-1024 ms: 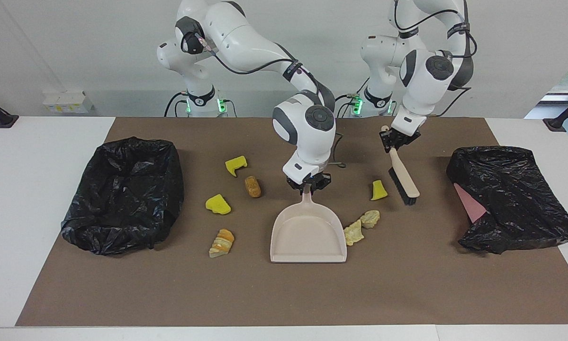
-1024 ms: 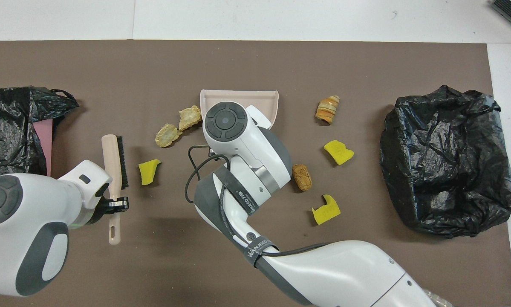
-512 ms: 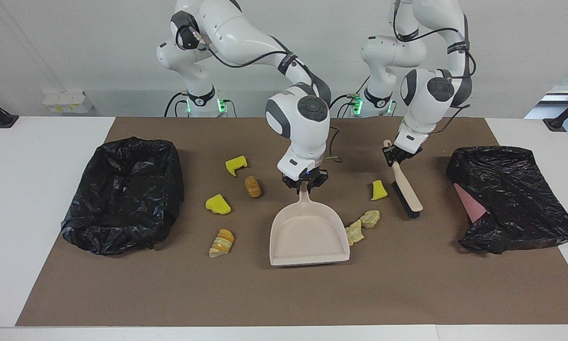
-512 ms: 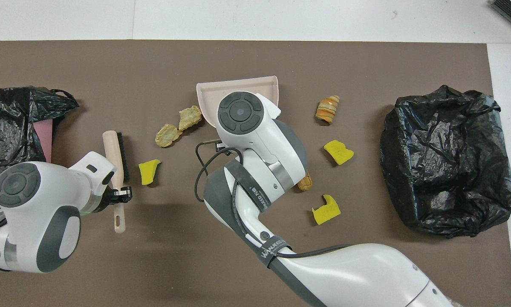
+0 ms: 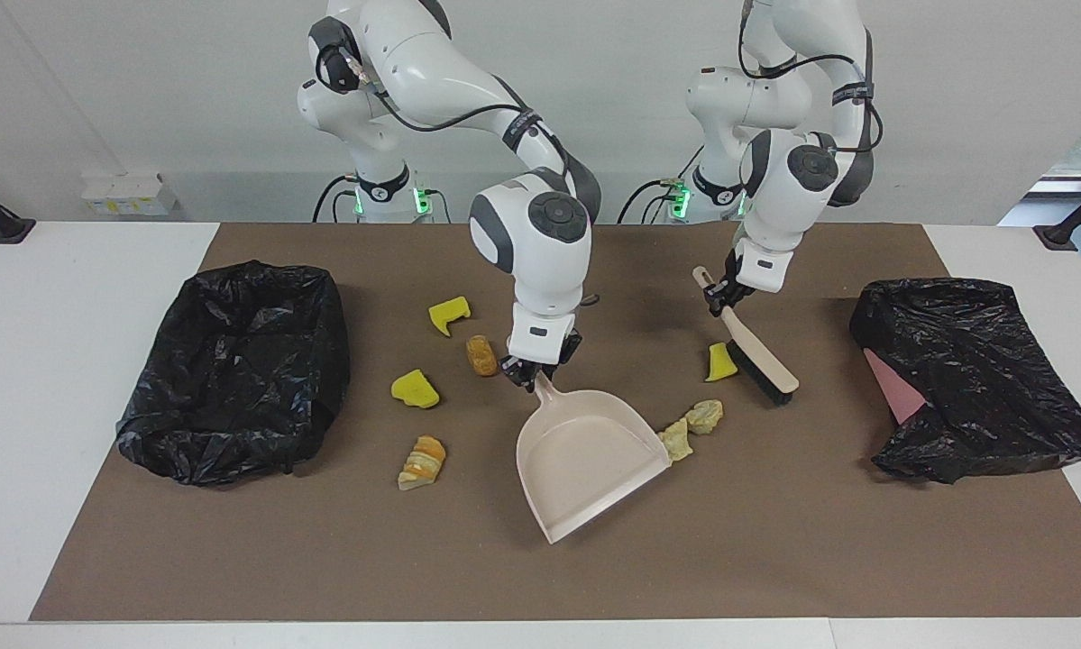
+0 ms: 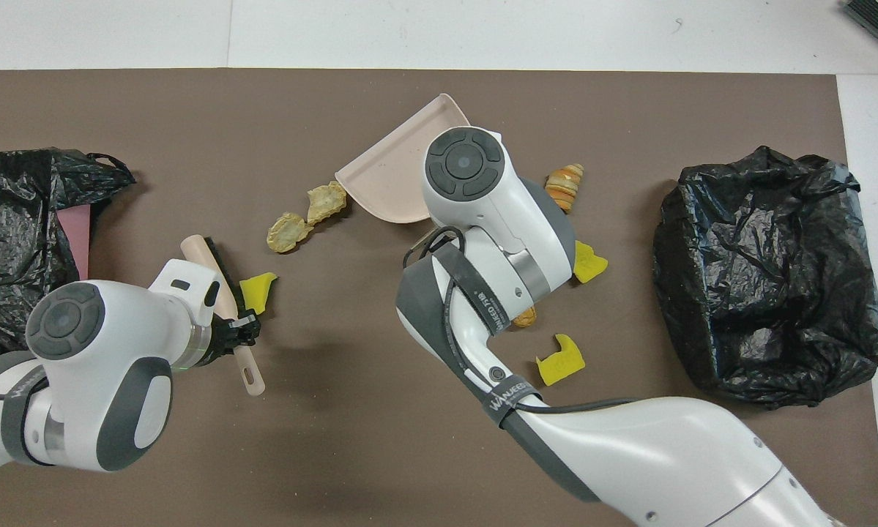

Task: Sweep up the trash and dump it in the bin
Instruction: 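Sweep trash into the dustpan with the left gripper while the right gripper holds it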

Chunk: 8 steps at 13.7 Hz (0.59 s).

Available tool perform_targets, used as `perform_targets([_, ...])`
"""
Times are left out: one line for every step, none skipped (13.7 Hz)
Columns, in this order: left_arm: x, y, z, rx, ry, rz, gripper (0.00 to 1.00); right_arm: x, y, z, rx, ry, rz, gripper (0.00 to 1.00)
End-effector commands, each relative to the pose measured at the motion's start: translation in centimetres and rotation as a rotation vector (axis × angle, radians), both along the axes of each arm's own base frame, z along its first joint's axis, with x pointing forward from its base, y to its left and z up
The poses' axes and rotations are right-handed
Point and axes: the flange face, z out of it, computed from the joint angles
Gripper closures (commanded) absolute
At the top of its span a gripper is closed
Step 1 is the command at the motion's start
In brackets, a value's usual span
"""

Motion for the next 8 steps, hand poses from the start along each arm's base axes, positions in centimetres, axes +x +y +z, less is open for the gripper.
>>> perform_targets([2.8, -0.7, -0.8, -0.009, 0.003, 0.02, 1.0, 0.5, -2.4, 0.5, -0.034, 0.014, 0.207, 1.0])
perform_targets([3.7, -0.9, -0.9, -0.009, 0.002, 0.013, 1.0, 0.6, -2.6, 0.5, -0.041, 0.019, 0.268, 1.0])
perform_targets([4.5, -1.1, -0.9, -0.01, -0.002, 0.004, 1.0, 0.6, -2.7, 0.5, -0.052, 0.023, 0.318, 1.0])
perform_targets([5.3, -1.2, -0.9, -0.014, -0.007, -0.002, 1.0, 0.6, -2.9, 0.3, -0.083, 0.031, 0.375, 1.0])
perform_targets([6.1, -1.5, -0.9, -0.028, -0.013, -0.019, 1.0, 0.6, -3.1, 0.3, -0.107, 0.042, 0.425, 1.0])
perform_targets([6.9, -1.7, -1.0, -0.04, -0.016, -0.047, 1.0, 0.6, -3.2, 0.3, -0.121, 0.054, 0.475, 1.0])
perform_targets([7.2, -1.8, -1.2, -0.044, -0.019, -0.089, 1.0, 0.6, -3.3, 0.3, -0.132, 0.062, 0.527, 1.0])
perform_targets([7.4, -1.7, -1.1, -0.048, -0.024, -0.127, 1.0, 0.7, -3.5, 0.2, -0.155, 0.066, 0.583, 1.0])
